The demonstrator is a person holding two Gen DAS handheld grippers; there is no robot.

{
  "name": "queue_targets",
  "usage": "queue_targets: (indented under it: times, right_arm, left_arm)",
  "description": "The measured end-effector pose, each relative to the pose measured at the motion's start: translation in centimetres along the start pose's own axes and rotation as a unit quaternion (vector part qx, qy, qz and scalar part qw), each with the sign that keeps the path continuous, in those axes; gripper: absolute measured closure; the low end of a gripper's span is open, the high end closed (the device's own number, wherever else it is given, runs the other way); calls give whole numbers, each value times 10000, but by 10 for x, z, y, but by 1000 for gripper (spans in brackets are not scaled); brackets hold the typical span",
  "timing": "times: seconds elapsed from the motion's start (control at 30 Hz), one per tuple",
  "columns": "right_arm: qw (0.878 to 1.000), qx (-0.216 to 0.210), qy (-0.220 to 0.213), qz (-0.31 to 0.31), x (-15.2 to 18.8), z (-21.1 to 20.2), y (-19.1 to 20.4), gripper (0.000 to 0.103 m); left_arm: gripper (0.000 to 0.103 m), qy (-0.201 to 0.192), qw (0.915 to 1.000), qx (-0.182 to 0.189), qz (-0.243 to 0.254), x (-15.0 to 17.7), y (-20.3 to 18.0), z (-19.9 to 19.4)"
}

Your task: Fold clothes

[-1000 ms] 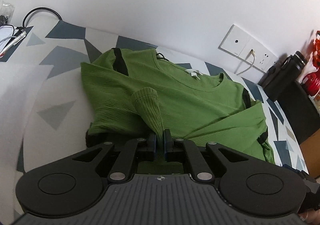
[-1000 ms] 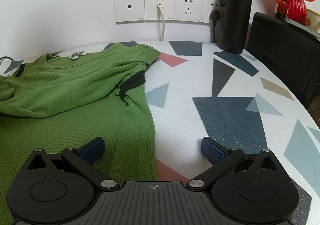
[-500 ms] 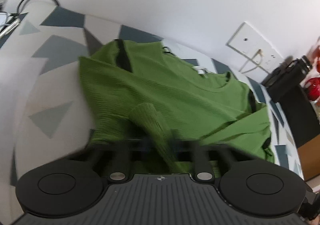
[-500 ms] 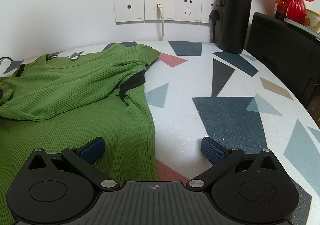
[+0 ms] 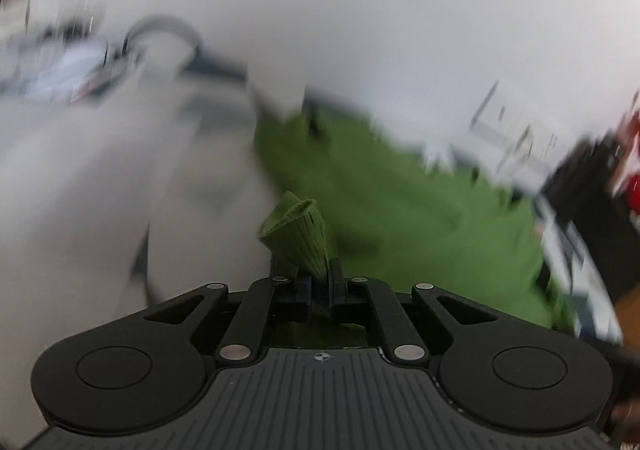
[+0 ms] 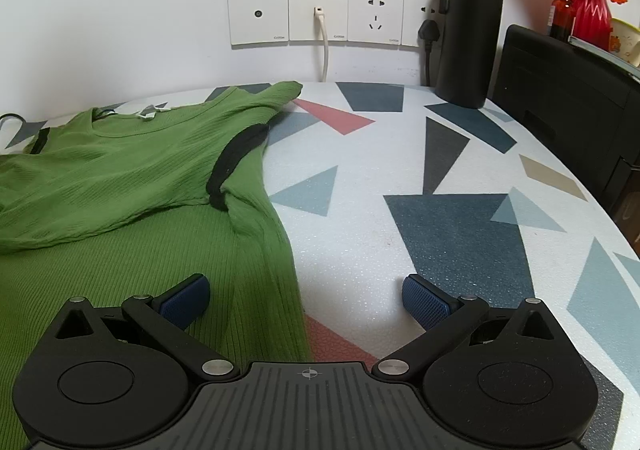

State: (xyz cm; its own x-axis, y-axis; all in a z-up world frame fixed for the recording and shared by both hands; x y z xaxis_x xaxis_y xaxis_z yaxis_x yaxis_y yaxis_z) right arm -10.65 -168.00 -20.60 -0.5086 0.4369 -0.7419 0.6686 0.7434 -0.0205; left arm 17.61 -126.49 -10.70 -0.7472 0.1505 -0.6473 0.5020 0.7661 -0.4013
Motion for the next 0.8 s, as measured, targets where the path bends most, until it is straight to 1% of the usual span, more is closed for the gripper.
queue_targets:
  times: [0.03, 0.07, 0.1, 0.13, 0.33, 0.4, 0.53, 0.6, 0.63, 0.73, 0.8]
  right_arm:
    - [10000, 2, 0, 1, 0, 0, 0, 1]
    - [10000, 4, 1, 4, 0, 0, 0, 1]
    - [10000, 5, 2, 4, 0, 0, 0, 1]
    - [10000, 1, 2, 0, 0, 0, 0, 1]
    - [10000, -7, 1, -10, -1, 0, 0, 1]
    - [10000, -3, 1, -7, -1, 0, 0, 1]
    - [10000, -3, 1, -9, -1, 0, 0, 1]
    - [10000, -3, 2, -9, -1, 0, 0, 1]
    - [10000, -3, 2, -10, -1, 0, 0, 1]
    - [10000, 0, 3, -9, -1, 0, 0, 1]
    - [10000, 1, 4, -8, -1, 0, 0, 1]
  left_arm:
    - [76, 61, 9999, -55, -80, 5, 2, -1]
    - [70, 79, 9998, -100, -153, 9, 4, -3]
    - [57, 21, 9997, -125, -205, 9, 6, -6]
    - [51, -48, 9996, -148, -224, 8, 7, -9]
    - [50, -342, 9986, -348, -193, -9, 13, -16]
    - [50, -359, 9979, -467, -267, -18, 18, -14]
    - [50, -615, 9943, -673, -547, -23, 27, -21]
    - [50, -490, 9947, -628, -658, -25, 33, -17]
    - [50, -338, 9956, -549, -675, -25, 36, -13]
    - [50, -43, 9984, -371, -427, -19, 42, -5]
    - [53, 29, 9987, -450, -226, -16, 45, 0]
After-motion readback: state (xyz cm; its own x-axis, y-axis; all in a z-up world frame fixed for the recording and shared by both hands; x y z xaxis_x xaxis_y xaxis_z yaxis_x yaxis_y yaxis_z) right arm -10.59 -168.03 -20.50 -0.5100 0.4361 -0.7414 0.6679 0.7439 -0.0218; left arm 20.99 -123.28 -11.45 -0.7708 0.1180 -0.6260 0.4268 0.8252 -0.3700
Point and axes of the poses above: each gripper's, at about its wrist camera, not at the fingertips, and z roughly the way its jaws point, y to its left, x to its underside, the point moved 1 cm from there along z, roughly the way its jaws point, and after that the axes turned 4 degrees about x, right-handed, at the moved point
